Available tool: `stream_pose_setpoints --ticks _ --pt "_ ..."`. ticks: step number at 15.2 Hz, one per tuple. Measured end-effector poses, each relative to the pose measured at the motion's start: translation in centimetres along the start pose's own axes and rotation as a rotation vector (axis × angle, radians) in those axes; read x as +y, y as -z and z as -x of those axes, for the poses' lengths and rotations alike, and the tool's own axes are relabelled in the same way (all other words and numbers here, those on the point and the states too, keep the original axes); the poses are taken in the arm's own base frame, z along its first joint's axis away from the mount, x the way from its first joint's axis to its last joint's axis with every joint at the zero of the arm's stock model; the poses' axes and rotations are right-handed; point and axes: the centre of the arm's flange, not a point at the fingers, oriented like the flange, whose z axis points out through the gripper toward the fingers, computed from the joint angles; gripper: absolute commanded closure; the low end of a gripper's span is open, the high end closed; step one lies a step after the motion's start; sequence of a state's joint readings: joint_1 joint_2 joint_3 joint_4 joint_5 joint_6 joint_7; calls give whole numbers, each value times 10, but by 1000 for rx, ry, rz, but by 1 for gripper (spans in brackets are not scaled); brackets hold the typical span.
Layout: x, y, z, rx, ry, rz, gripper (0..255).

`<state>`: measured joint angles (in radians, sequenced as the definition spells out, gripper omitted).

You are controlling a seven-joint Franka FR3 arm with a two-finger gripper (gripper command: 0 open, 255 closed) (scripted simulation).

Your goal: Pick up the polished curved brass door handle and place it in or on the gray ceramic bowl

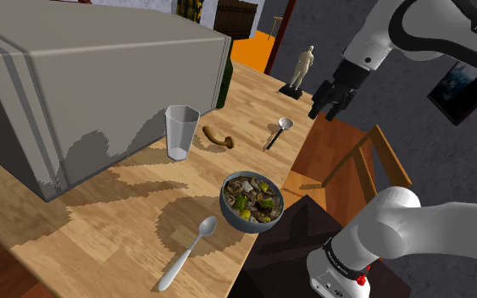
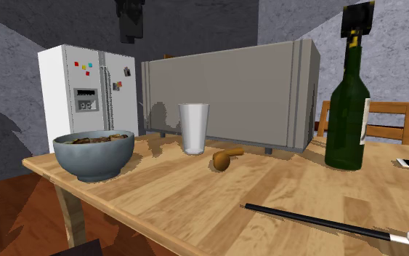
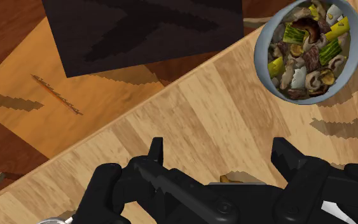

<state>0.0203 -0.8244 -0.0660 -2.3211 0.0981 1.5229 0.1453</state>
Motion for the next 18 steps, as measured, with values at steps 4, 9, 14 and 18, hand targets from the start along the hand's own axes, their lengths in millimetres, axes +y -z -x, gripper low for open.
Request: stream_pose_setpoints --ticks 4,9,14,18 --pt "-10 -18 -19 0 0 4 0" --pt "-35 -58 -65 1 -1 13 0" --pt "-60 -98 -106 3 -1 22 0" --pt "-80 -134 -145 5 -2 29 0"
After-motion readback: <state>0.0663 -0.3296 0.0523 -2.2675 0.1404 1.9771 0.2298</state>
